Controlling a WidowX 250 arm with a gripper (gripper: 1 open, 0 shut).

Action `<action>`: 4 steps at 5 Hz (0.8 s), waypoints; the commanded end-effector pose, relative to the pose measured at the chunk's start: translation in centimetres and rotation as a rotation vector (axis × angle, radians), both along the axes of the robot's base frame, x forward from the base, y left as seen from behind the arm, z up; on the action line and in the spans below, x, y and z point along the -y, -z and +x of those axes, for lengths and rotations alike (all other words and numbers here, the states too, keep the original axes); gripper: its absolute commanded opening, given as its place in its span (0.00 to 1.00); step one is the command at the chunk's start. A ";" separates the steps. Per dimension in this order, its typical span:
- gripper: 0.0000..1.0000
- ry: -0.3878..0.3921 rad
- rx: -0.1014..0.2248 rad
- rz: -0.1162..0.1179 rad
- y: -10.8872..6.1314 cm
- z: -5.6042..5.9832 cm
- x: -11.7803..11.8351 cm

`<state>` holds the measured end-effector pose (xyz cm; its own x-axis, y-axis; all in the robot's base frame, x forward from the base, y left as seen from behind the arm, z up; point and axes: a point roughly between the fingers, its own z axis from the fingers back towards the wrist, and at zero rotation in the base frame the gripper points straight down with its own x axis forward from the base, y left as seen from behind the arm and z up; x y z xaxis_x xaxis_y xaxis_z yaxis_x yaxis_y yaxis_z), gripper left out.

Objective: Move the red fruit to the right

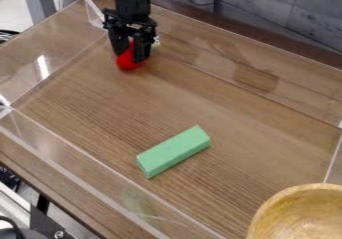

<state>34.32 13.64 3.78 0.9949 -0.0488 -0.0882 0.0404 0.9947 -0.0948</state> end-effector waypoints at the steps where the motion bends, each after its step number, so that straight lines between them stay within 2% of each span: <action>1: 0.00 0.011 0.078 0.019 -2.5 1.5 0.8; 2: 0.00 0.001 0.119 0.016 -4.2 2.6 1.4; 4: 0.00 -0.053 0.201 0.017 -9.6 2.9 2.3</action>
<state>36.53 11.51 9.74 0.9998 0.0080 0.0159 -0.0063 0.9945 -0.1047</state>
